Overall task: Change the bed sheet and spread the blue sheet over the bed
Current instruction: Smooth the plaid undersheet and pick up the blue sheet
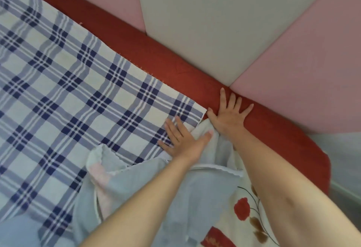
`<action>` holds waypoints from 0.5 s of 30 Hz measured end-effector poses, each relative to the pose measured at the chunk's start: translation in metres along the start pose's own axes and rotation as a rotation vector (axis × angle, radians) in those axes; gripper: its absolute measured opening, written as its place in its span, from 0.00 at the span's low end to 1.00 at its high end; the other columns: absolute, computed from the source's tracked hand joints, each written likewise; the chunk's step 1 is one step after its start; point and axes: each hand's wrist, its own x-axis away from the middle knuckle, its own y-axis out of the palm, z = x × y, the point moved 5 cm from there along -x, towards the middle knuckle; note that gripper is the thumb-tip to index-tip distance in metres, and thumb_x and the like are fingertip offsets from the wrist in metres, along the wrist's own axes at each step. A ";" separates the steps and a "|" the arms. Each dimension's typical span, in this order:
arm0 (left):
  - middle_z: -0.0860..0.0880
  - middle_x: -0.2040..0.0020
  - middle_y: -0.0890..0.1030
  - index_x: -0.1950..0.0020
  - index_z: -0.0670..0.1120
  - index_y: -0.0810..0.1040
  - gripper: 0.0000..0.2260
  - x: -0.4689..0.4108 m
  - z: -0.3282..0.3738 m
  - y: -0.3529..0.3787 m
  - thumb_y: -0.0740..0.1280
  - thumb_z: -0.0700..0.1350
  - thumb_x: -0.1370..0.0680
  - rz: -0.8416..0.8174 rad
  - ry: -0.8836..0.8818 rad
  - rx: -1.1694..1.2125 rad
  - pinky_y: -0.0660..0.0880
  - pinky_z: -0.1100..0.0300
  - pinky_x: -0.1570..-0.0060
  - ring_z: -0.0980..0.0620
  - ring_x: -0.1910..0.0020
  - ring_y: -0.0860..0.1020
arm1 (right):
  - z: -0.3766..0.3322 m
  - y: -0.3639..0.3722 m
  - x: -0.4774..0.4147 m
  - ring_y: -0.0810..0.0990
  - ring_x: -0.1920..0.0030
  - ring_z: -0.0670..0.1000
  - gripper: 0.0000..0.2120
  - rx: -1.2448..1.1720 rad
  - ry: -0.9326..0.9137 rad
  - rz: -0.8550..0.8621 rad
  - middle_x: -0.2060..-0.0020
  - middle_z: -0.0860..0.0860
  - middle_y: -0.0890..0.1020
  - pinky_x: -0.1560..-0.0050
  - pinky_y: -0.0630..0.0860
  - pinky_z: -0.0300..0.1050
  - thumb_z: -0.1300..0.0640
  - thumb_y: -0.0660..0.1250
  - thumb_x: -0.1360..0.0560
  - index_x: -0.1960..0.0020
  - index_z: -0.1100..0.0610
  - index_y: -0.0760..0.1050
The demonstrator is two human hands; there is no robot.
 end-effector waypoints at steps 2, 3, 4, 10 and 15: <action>0.46 0.36 0.17 0.34 0.47 0.18 0.61 0.025 0.003 0.048 0.63 0.76 0.37 -0.183 0.084 -0.196 0.25 0.36 0.37 0.47 0.33 0.20 | 0.008 -0.006 0.000 0.43 0.24 0.59 0.36 -0.040 -0.044 -0.064 0.23 0.57 0.45 0.31 0.35 0.70 0.36 0.46 0.22 0.24 0.48 0.32; 0.44 0.37 0.15 0.36 0.46 0.16 0.65 0.027 -0.001 0.057 0.66 0.76 0.40 -0.196 0.100 -0.272 0.25 0.36 0.38 0.46 0.35 0.18 | 0.007 -0.011 -0.002 0.42 0.24 0.58 0.35 -0.073 -0.088 -0.099 0.23 0.56 0.44 0.30 0.35 0.68 0.36 0.46 0.22 0.24 0.48 0.32; 0.43 0.38 0.15 0.36 0.45 0.16 0.68 0.025 -0.006 0.059 0.67 0.76 0.42 -0.170 0.087 -0.324 0.25 0.35 0.38 0.45 0.36 0.18 | 0.008 -0.014 -0.002 0.42 0.23 0.57 0.35 -0.113 -0.135 -0.117 0.23 0.56 0.44 0.30 0.35 0.67 0.36 0.46 0.22 0.24 0.47 0.33; 0.40 0.32 0.20 0.33 0.43 0.18 0.73 0.030 0.005 0.074 0.68 0.78 0.48 0.043 0.061 -0.375 0.27 0.34 0.37 0.43 0.32 0.21 | 0.101 -0.006 0.043 0.58 0.26 0.54 0.39 -0.120 -0.180 0.138 0.26 0.53 0.60 0.28 0.52 0.60 0.28 0.51 0.27 0.23 0.47 0.50; 0.41 0.30 0.22 0.31 0.44 0.21 0.73 0.028 0.004 0.075 0.69 0.77 0.49 0.093 0.059 -0.366 0.29 0.34 0.34 0.44 0.31 0.22 | 0.214 0.012 0.080 0.67 0.31 0.57 0.45 -0.148 0.097 0.015 0.32 0.55 0.70 0.33 0.59 0.64 0.21 0.50 0.35 0.29 0.50 0.62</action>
